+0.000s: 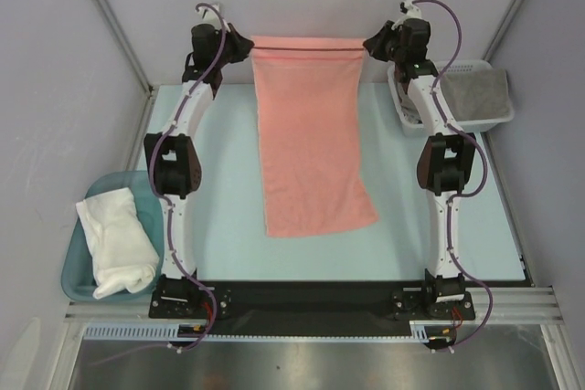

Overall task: Fold and stack the towels
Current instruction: Flatten out the crumpled towel, then fold the towel

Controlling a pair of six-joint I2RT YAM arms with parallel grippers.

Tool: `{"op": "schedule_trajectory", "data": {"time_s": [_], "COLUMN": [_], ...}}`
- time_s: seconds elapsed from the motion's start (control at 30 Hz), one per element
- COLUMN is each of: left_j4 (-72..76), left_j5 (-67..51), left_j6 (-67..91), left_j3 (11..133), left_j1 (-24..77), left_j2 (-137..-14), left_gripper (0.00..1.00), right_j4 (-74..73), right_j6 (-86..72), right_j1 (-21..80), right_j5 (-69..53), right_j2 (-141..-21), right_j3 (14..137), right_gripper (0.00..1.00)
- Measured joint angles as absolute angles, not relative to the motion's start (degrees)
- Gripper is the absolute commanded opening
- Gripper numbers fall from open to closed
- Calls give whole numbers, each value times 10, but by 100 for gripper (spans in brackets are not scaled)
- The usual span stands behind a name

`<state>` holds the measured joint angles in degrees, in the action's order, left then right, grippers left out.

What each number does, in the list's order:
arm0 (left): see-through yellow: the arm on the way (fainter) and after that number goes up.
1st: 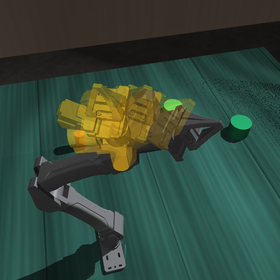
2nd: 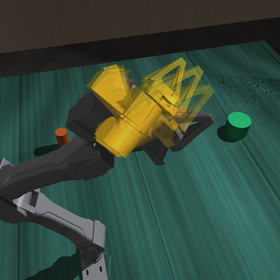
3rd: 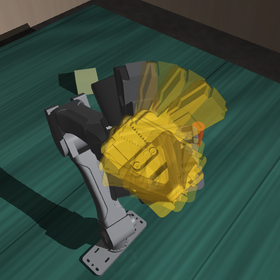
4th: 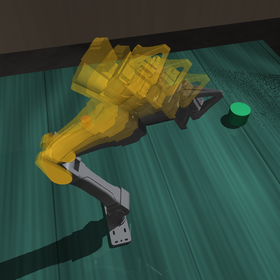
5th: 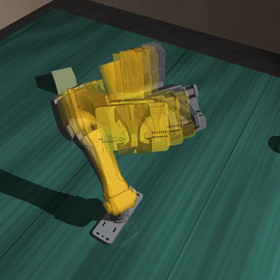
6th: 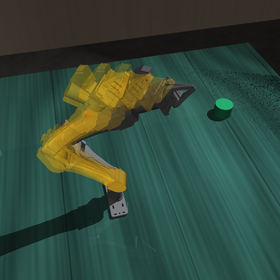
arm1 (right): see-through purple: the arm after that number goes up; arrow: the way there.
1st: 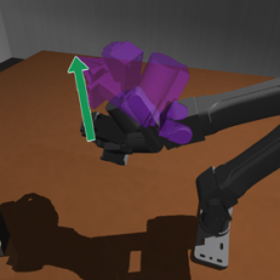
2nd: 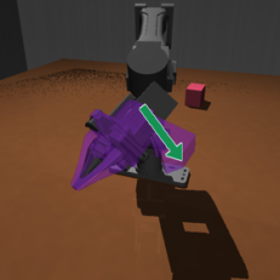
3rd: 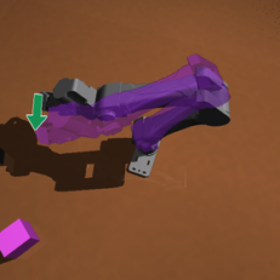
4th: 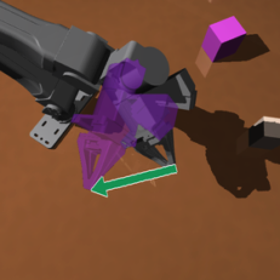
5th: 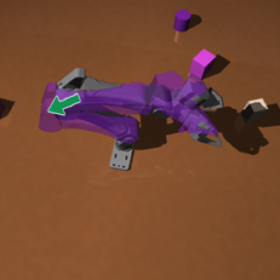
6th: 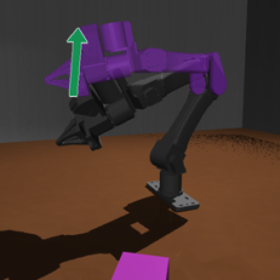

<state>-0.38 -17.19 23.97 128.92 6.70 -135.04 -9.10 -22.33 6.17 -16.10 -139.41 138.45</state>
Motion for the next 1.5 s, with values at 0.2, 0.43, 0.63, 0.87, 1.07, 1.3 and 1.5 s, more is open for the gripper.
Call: {"op": "schedule_trajectory", "data": {"time_s": [0.2,0.43,0.63,0.87,1.07,1.3,1.5], "left_j4": [45,74,76,70,60,58,42], "left_j5": [-174,-183,-177,-164,-161,-163,-163], "left_j6": [255,261,259,258,255,250,250], "left_j3": [1272,1159,1106,1119,1201,1251,1251], "left_j1": [61,60,59,49,31,28,28], "left_j2": [-1329,-1246,-1200,-1199,-1217,-1239,-1269], "left_gripper": [0,0,0,0,0,0,0], "right_j4": [-33,-13,-5,12,30,57,62], "right_j6": [-225,-220,-209,-183,-175,-175,-181], "right_j1": [66,68,75,90,99,100,95], "right_j5": [-164,-157,-153,-146,-145,-145,-147], "right_j2": [-1336,-1257,-1217,-1240,-1327,-1373,-1388], "right_j3": [1303,1227,1211,1267,1392,1394,1394], "right_gripper": [0,0,0,0,0,0,0]}}
